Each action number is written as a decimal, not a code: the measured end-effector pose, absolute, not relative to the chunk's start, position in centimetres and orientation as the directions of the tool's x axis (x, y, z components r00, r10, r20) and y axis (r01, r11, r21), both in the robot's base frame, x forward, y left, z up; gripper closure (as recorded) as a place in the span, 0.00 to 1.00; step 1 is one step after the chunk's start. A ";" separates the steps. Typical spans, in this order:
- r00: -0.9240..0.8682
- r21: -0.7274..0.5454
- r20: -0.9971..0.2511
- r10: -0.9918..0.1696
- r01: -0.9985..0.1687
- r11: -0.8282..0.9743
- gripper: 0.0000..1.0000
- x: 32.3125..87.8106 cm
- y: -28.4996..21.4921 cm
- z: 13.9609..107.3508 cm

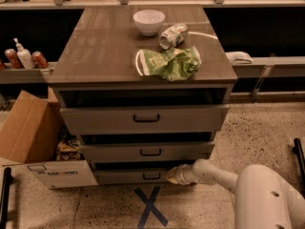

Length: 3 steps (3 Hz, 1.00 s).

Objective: Close bottom drawer

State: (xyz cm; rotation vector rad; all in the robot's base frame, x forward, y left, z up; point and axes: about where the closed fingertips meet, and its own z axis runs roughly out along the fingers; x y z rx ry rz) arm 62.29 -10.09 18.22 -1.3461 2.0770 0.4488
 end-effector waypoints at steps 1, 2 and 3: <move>-0.318 -0.036 -0.662 -0.679 -0.891 0.452 1.00 63.1 -11.3 17.9; -0.331 -0.025 -0.665 -0.669 -0.886 0.463 1.00 62.8 -12.5 17.6; -0.313 -0.005 -0.685 -0.658 -0.901 0.434 1.00 59.9 -13.9 18.1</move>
Offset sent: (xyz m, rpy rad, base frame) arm 0.0028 -0.0434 -0.0085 0.0256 0.0203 -0.0654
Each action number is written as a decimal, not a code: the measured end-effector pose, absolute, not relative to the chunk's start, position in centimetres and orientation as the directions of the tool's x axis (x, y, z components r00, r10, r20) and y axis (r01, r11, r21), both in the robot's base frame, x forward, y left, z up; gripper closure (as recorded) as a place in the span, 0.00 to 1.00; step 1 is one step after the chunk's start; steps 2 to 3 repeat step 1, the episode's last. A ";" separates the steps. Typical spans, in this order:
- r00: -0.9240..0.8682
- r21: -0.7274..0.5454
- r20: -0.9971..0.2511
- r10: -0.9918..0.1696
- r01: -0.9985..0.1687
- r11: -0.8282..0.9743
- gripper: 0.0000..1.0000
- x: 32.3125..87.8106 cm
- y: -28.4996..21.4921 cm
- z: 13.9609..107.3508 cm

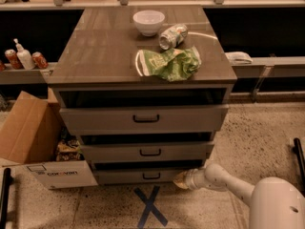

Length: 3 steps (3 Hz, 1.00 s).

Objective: Close bottom drawer

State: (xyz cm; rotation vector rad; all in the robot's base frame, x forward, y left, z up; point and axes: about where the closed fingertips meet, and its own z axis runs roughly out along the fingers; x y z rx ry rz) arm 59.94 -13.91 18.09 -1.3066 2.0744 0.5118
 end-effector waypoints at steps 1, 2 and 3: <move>-0.256 -0.030 -0.701 -0.665 -0.922 0.386 1.00 56.2 -15.5 19.6; -0.256 -0.030 -0.701 -0.665 -0.922 0.386 1.00 56.2 -15.5 19.6; -0.256 -0.030 -0.701 -0.665 -0.922 0.386 1.00 56.2 -15.5 19.6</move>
Offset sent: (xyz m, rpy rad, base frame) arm 0.0000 0.0000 0.0000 0.0000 0.0000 0.0000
